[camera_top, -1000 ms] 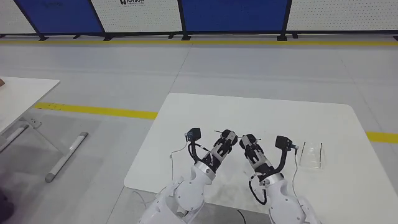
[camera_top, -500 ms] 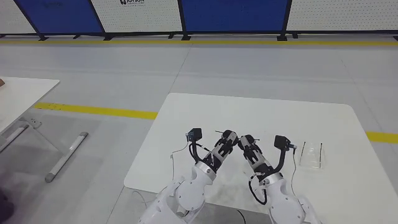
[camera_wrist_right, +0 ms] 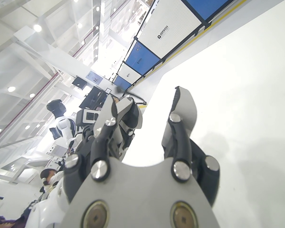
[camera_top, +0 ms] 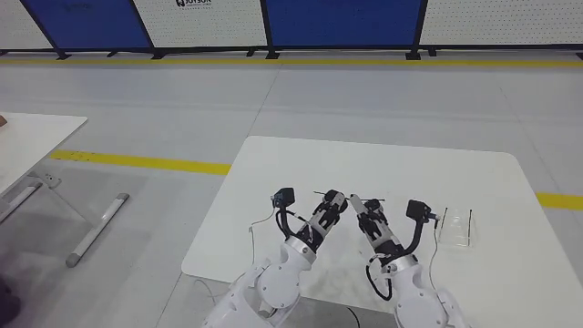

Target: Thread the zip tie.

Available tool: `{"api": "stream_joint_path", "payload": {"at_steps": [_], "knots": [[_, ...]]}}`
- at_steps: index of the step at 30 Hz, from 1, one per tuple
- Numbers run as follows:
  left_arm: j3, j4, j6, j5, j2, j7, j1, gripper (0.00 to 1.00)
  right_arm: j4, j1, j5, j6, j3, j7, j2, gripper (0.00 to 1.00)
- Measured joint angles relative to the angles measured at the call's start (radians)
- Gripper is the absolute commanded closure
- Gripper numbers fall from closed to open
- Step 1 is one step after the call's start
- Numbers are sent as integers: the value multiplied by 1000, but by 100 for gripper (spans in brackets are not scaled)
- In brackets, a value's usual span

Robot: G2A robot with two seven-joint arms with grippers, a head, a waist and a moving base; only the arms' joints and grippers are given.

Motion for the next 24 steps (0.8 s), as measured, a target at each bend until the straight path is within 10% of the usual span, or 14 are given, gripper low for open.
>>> {"api": "stream_joint_path", "payload": {"at_steps": [4, 5, 24], "knots": [[2, -1, -2, 2, 0, 4, 2, 100, -6, -8, -5, -1, 1, -11, 2, 77], [3, -2, -4, 3, 0, 5, 4, 100, -7, -10, -5, -1, 1, -14, 2, 99], [1, -33, -25, -3, 5, -18, 17, 100, -8, 1, 14, -8, 0, 15, 8, 100]]}}
